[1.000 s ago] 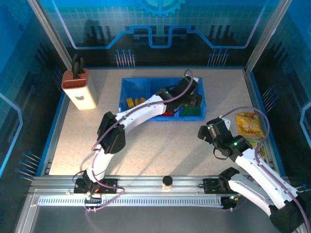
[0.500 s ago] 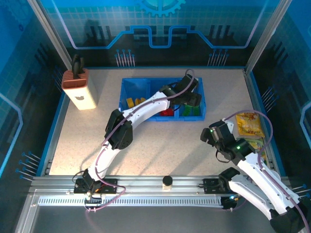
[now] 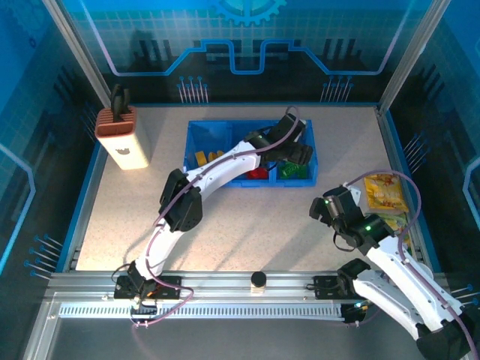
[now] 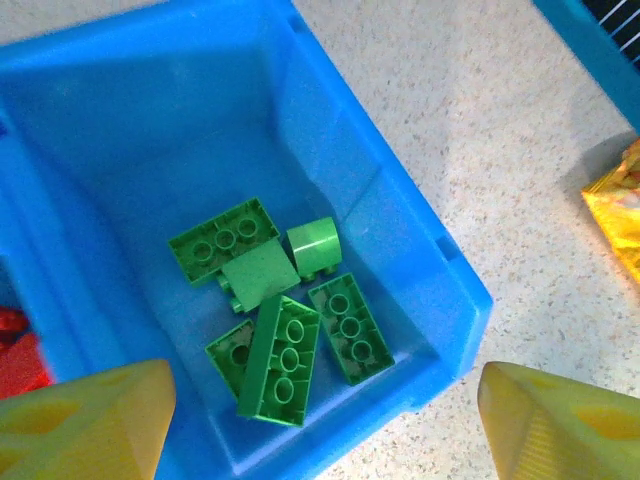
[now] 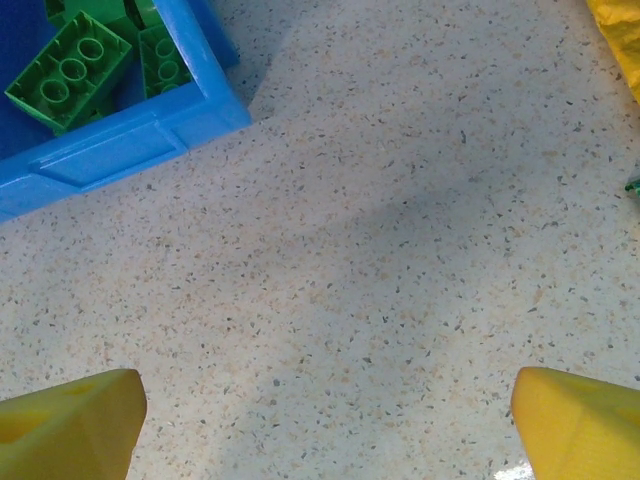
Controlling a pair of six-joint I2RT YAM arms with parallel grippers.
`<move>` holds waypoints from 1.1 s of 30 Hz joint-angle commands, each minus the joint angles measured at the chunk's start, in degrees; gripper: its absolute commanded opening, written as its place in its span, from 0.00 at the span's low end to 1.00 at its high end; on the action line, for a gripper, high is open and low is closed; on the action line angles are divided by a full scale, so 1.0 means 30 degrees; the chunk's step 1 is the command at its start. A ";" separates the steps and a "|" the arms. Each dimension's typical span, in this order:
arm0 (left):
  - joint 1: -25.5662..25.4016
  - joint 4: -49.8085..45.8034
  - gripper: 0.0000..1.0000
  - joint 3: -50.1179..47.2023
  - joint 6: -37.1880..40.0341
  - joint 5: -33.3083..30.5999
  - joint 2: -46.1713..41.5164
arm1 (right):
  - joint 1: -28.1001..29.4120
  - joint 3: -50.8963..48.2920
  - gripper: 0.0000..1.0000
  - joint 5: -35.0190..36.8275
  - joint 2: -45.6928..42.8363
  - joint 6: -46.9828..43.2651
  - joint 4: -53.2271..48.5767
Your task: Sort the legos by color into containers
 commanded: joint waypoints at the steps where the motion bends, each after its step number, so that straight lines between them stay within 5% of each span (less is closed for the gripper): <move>1: -0.0012 0.2359 0.81 -0.2685 0.0380 -0.0880 -0.3557 | -0.0249 0.0617 0.96 0.0103 0.0123 -0.1627 0.0350; 16: 0.0241 1.0409 0.96 -1.9139 0.3630 -0.9911 -1.6304 | -0.0248 -0.0421 1.00 0.0703 -0.2937 -0.9537 0.5393; 33: 0.1733 1.0666 0.98 -3.0239 0.5278 -1.7073 -2.5485 | -0.0243 -0.5091 1.00 0.2167 -0.7870 -1.2072 0.7511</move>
